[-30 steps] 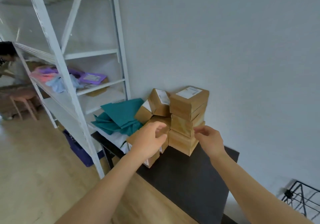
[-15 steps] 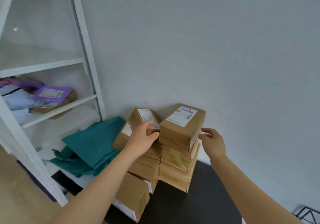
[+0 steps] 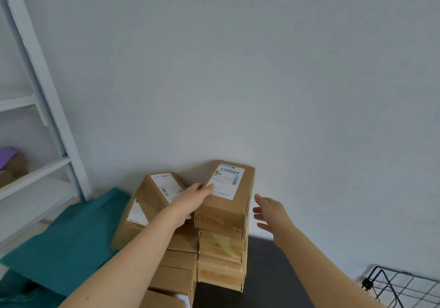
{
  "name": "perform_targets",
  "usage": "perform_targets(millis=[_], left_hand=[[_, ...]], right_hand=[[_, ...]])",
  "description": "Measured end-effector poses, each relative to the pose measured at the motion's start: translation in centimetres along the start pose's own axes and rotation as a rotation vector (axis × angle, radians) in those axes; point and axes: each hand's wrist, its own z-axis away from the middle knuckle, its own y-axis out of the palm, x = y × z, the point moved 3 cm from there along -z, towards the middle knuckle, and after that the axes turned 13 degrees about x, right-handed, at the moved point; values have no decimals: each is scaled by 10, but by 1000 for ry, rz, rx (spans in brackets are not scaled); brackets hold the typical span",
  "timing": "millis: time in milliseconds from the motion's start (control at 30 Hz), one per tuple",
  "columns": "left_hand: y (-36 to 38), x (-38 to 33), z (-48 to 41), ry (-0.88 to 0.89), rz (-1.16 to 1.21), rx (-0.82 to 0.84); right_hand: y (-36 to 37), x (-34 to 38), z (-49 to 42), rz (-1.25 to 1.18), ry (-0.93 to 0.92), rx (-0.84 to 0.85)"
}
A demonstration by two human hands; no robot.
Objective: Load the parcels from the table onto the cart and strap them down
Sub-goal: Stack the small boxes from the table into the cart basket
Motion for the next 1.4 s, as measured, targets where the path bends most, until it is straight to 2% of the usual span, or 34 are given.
perform_targets(millis=[133, 233, 400, 500, 633, 767, 900, 1000, 1400], left_hand=[[-2, 1, -10, -52, 109, 90], [-5, -1, -17, -52, 63, 109], [3, -16, -18, 64, 91, 121], [5, -25, -15, 129, 161, 72], [5, -28, -7, 134, 290, 82], [16, -29, 3, 158, 285, 121], [41, -30, 13, 222, 328, 148], [67, -26, 15, 240, 361, 229], [198, -15, 21, 143, 322, 553]], right_hand=[[15, 1, -3, -110, 64, -4], [21, 2, -7, -128, 72, -24], [29, 12, -4, -104, 21, -83], [30, 17, 4, -157, -10, -126], [31, 15, 15, -255, -10, -141], [24, 11, 29, -262, -53, -212], [8, -2, 48, -296, -95, -273], [-12, -16, 66, -312, -106, -346], [-108, -89, 155, -453, -16, -639]])
